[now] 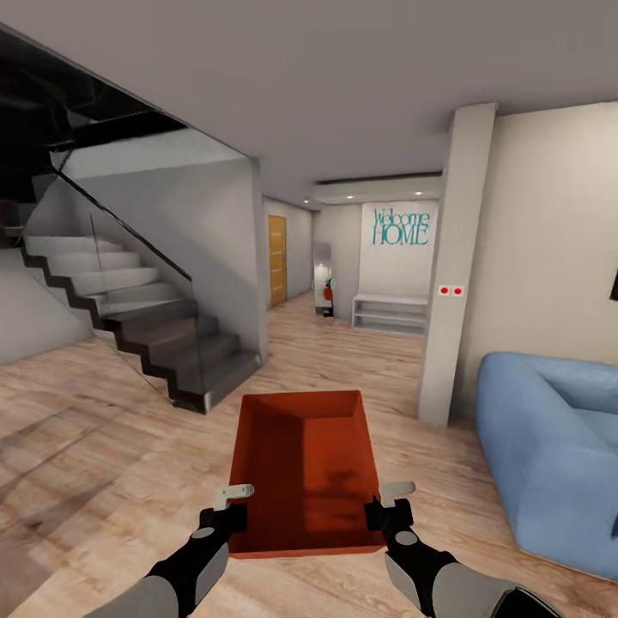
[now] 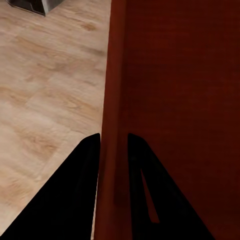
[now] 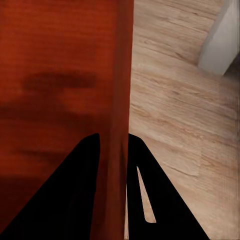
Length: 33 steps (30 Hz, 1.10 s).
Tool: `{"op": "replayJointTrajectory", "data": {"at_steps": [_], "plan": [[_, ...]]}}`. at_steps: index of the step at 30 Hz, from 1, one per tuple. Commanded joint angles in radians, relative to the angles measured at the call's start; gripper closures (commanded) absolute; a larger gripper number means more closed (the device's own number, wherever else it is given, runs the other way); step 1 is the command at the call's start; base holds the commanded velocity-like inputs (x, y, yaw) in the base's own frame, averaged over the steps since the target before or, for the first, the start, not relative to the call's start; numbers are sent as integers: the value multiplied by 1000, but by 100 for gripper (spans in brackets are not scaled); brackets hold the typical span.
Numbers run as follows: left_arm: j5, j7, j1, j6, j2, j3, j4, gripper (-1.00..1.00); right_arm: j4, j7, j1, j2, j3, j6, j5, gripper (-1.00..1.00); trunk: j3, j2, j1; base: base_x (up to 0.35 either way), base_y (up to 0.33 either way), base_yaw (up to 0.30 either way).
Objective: Move the two storage containers from the living room to the garage. In the garage, place one container on the floor and stack the other container on top of it (either order is fine).
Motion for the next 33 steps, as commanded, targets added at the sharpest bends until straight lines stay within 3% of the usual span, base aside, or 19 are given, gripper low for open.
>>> {"op": "replayJointTrajectory", "data": {"at_steps": [1, 33], "plan": [[-6, 36, 0, -21, 0, -24, -2, 100, -1, 0, -1, 1, -76, 4, -5, 100, -2, -1, 1, 315, 0, -272], [-6, 36, 0, -21, 0, -24, -2, 100, -1, 0, -1, 1, -76, 4, -4, 100, -2, -1, 1, 316, 0, -14]]}}
